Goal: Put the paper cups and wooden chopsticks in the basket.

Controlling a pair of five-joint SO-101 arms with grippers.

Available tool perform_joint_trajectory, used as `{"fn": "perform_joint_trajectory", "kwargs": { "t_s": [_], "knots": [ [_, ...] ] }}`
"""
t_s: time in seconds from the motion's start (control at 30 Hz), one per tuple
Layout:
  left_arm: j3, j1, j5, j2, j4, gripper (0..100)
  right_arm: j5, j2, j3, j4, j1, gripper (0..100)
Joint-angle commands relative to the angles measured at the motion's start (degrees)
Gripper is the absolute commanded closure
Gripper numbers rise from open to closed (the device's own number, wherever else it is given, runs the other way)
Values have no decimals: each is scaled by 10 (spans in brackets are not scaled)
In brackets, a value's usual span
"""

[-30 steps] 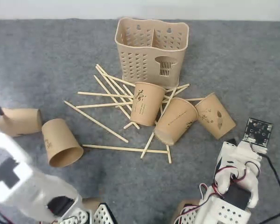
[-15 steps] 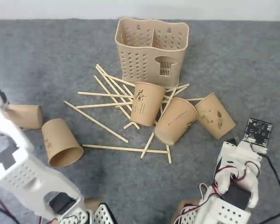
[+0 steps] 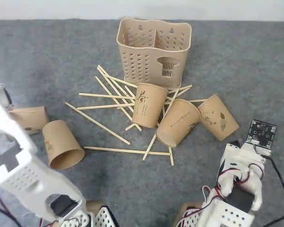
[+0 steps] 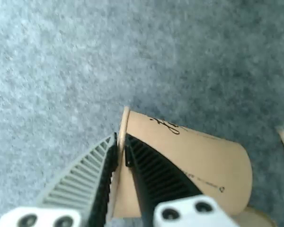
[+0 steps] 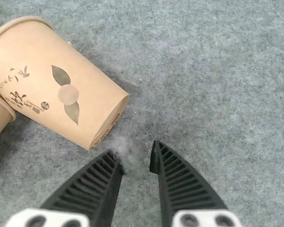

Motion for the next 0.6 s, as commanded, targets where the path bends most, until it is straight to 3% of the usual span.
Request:
{"fn": "perform_joint_trajectory", "kwargs": {
  "t_s": [0.0,0.23,0.57],
  "knots": [
    [28,20,8,-76,57,988,13,-8,-2,-1,-4,912],
    [30,38,8,-158,129,988,13,-8,-3,-1,-2,912],
    [19,62,8,-176,151,987,13,-8,-3,-1,-2,912]
  ]
}}
